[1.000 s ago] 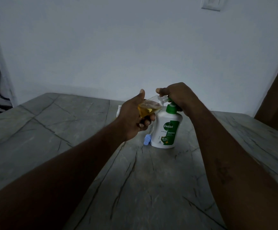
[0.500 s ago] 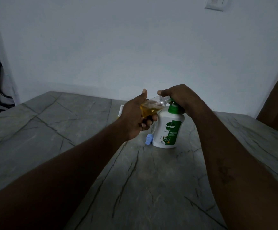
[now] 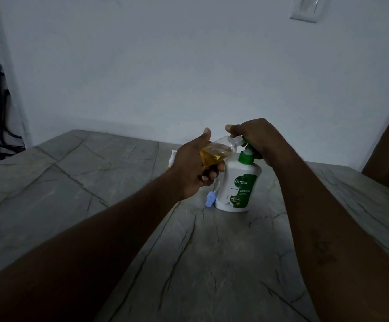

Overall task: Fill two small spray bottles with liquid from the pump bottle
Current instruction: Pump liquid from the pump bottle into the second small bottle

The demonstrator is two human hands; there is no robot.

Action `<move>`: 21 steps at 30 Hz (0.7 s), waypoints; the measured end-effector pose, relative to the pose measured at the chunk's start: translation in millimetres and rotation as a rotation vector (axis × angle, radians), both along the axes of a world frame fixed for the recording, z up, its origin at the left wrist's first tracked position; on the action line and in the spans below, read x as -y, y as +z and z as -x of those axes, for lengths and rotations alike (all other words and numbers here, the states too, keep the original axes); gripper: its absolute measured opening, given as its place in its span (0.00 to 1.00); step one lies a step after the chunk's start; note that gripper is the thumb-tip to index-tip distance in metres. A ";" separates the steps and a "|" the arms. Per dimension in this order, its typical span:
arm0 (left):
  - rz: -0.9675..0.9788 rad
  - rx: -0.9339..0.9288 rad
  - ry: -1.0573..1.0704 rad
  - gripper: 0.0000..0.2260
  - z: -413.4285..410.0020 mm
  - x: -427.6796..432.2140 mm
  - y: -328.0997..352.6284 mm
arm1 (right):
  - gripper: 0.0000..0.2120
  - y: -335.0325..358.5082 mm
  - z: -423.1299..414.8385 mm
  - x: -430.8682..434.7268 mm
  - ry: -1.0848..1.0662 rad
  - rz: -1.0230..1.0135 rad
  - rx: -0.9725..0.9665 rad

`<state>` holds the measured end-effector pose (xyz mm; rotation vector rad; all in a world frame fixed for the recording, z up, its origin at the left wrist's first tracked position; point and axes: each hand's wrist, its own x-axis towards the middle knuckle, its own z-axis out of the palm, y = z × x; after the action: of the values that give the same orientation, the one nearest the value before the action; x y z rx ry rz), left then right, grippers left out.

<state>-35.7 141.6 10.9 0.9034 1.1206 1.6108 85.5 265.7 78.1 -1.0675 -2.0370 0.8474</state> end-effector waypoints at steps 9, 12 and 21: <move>0.018 0.000 0.019 0.28 0.1 0.9 -1.5 | 0.11 -6.5 1.6 2.2 0.031 0.086 0.003; 0.026 -0.002 0.029 0.28 -0.6 1.7 -2.0 | 0.12 -7.4 1.7 1.4 0.027 0.074 0.011; -0.007 -0.001 0.012 0.30 -0.7 1.7 4.9 | 0.22 9.0 0.4 1.3 -0.029 -0.244 0.120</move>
<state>-35.0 139.8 15.8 0.9040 1.1235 1.6252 85.2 264.4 87.2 -1.0277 -2.1535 0.5136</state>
